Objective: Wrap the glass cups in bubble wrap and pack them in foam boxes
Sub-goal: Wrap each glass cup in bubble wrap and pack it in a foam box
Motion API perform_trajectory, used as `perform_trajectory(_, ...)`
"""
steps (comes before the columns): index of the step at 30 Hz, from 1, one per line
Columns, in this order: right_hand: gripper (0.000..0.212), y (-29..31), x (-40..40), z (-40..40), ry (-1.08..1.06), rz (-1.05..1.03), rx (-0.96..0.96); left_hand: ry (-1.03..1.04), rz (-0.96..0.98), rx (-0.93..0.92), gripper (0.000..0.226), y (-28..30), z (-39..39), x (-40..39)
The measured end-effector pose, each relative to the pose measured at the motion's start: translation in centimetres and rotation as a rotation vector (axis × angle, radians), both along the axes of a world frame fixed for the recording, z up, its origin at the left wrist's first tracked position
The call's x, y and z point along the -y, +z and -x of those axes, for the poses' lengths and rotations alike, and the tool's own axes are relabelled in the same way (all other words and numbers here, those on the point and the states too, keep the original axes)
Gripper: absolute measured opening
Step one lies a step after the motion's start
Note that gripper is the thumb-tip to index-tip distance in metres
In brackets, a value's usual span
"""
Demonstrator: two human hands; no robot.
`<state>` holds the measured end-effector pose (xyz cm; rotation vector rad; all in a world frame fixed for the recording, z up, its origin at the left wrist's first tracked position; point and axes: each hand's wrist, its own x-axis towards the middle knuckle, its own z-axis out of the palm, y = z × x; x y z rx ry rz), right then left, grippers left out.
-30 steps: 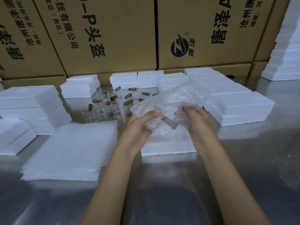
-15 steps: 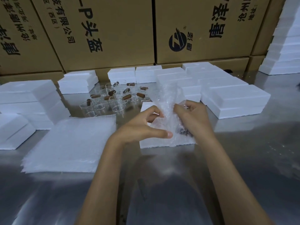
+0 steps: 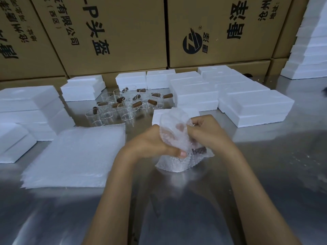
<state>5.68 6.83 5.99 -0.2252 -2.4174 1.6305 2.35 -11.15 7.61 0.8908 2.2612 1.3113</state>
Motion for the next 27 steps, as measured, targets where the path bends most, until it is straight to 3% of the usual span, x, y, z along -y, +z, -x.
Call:
perform_trajectory(6,0.008,1.2,-0.7,-0.9,0.165,0.045,-0.121,0.058,-0.023,-0.043,0.038,-0.2,0.2,-0.2)
perform_trajectory(8,0.017,1.5,-0.9,-1.1,0.232,0.041,-0.154,0.053,-0.071,-0.028,0.037,-0.2,0.0,-0.4)
perform_trajectory(11,0.029,1.2,-0.3,-1.1,0.259,-0.139,-0.034,0.050,-0.026,-0.068,0.034,0.2,0.0,-0.2)
perform_trajectory(14,0.045,0.2,0.2,-0.6,0.219,-0.327,0.071,0.114,0.060,-0.009,0.055,0.6,0.1,0.6)
perform_trajectory(18,0.047,-0.2,0.3,-0.7,0.265,-0.414,0.097,0.104,0.025,-0.065,0.024,0.8,0.5,1.0)
perform_trajectory(20,0.039,0.1,0.4,-0.8,0.227,-0.373,0.062,0.152,0.116,-0.136,0.016,0.5,0.7,0.5)
perform_trajectory(24,0.031,1.5,-0.4,-1.3,0.117,-0.061,-0.111,0.172,0.287,-0.268,0.012,-0.2,0.3,-0.6)
perform_trajectory(27,0.040,1.4,-0.1,-1.6,0.159,-0.113,-0.059,0.174,0.393,-0.314,0.015,-0.2,-0.4,-0.9)
